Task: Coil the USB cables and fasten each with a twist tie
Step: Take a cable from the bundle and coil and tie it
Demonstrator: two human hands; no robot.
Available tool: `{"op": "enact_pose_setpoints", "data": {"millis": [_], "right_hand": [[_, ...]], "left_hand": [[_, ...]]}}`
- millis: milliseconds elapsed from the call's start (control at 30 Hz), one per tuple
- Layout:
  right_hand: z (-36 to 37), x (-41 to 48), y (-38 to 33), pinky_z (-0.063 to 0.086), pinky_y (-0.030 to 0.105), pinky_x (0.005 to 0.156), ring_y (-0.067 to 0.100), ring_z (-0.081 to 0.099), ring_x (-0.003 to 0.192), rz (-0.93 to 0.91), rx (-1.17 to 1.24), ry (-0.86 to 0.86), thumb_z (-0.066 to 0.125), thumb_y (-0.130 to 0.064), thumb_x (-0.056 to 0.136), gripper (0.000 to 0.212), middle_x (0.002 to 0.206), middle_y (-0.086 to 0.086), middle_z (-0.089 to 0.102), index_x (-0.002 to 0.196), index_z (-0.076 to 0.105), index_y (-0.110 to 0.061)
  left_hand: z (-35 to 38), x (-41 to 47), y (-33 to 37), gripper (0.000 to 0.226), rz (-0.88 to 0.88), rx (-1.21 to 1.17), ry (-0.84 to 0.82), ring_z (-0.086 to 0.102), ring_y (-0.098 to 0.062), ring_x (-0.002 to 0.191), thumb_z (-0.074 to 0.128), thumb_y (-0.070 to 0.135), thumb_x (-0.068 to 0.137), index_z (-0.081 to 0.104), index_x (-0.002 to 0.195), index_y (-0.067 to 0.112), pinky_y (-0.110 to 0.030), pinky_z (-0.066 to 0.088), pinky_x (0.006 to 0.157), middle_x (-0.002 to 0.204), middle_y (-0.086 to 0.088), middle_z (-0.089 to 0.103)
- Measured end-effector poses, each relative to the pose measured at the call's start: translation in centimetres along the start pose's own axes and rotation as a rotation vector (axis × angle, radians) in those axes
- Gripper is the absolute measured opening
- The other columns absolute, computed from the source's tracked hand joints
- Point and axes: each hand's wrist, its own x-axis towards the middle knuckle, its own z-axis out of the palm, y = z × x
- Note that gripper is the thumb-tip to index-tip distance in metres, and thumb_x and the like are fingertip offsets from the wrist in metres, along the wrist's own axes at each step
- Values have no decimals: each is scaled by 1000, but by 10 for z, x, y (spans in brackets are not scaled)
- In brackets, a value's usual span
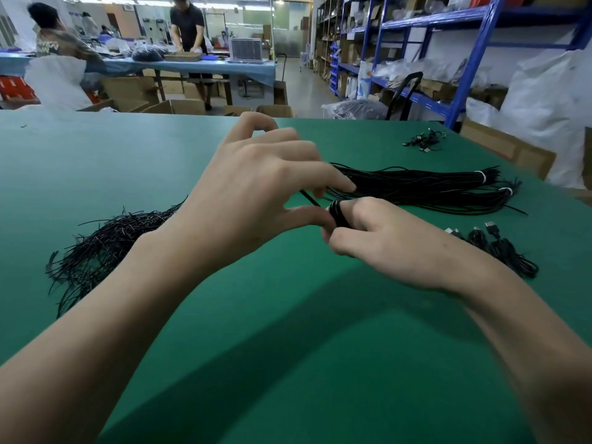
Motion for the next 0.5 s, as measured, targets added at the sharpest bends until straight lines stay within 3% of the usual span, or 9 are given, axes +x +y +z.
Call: {"op": "enact_pose_setpoints", "data": {"millis": [67,133,200,233,333,500], "right_hand": [[-1,-3,1,24,40,54,17,28,58,1,15,-60,50,-35,75,38,66,-1,30,79,43,3],[1,2,2,25,41,52,19,28,57,51,83,-109,51,-28,78,27,62,2,31,70,45,-4],[1,7,6,28,28,43,13,32,45,160,184,-176,44,-12,87,33,51,-4,38,56,53,-18],[0,7,8,27,23,42,10,31,43,190,256,-219,39,-6,90,39,50,-6,39,58,56,-20],[-9,-3,18,25,24,51,12,28,57,98,399,-346,41,-13,96,20,62,-4,36,85,58,-9],[-19,-13,28,35,22,60,12,39,63,31,486,-467,44,-19,103,26,69,-1,45,108,62,-1]], "left_hand": [[1,0,-3,32,72,-21,-45,64,-20,93,68,50,88,77,113,31,-39,35,89,97,9,72],[2,0,-5,31,93,-66,-80,64,-21,94,66,50,89,78,109,30,-40,39,84,97,10,72],[4,-1,-6,31,89,-92,-96,64,-19,92,63,53,90,78,103,30,-39,39,81,94,12,72],[5,-1,-6,31,87,-100,-102,64,-18,91,63,54,90,78,101,30,-37,39,80,92,13,71],[7,-1,-4,27,99,-128,-136,61,-15,89,63,53,91,76,98,30,-35,39,78,88,17,68],[8,0,0,26,126,-144,-177,57,-12,85,63,50,93,75,93,27,-40,47,76,80,22,57]]}}
